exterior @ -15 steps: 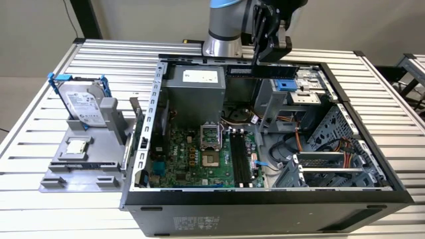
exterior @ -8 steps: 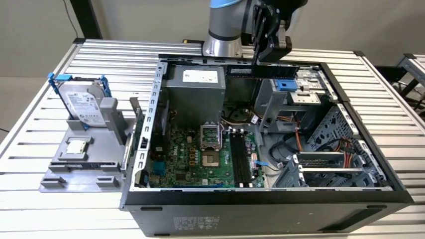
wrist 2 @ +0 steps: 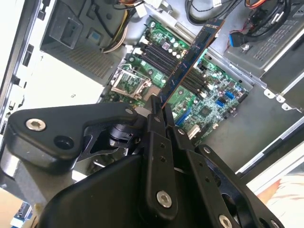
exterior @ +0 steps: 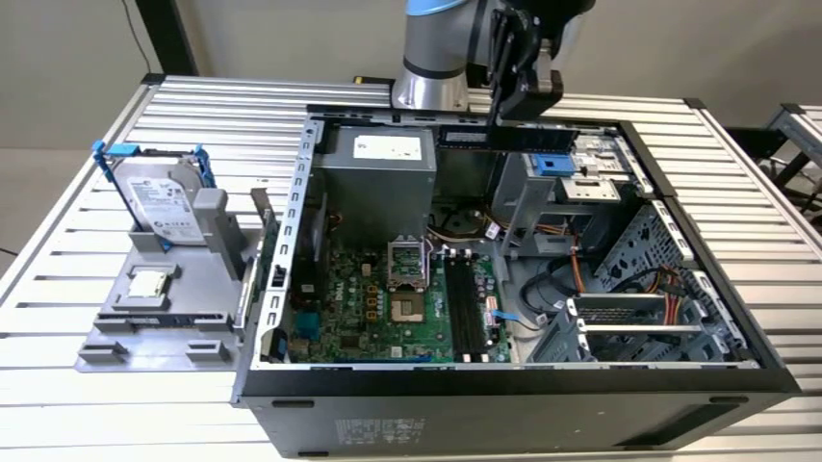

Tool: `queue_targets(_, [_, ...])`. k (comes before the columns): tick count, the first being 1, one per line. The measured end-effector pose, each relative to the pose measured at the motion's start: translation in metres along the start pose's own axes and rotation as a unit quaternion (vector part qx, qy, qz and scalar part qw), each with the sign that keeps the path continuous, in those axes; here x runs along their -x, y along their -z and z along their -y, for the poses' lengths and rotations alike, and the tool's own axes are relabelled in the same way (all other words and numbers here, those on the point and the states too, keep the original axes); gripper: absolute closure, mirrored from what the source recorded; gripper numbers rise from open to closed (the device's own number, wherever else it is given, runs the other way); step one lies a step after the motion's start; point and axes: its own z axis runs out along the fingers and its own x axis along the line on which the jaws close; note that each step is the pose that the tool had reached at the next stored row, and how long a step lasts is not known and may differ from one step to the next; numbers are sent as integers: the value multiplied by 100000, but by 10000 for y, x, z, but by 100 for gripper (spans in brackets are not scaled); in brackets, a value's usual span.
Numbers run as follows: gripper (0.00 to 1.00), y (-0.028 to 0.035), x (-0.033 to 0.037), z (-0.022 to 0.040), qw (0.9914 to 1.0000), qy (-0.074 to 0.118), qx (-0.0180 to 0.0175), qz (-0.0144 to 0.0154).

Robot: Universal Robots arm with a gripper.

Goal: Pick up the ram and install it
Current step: 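Insert the ram into the slot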

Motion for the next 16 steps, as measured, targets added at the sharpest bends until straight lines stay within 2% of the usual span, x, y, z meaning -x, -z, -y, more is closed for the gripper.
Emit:
queue_targets(4, [100, 0, 0, 0, 99976, -2193, -53, 23])
queue_targets(8, [100, 0, 0, 0, 99897, -4531, -110, 45])
queue_targets(13, [100, 0, 0, 0, 99720, -7472, -182, 76])
queue_targets(16, [100, 0, 0, 0, 99566, -9303, -228, 97])
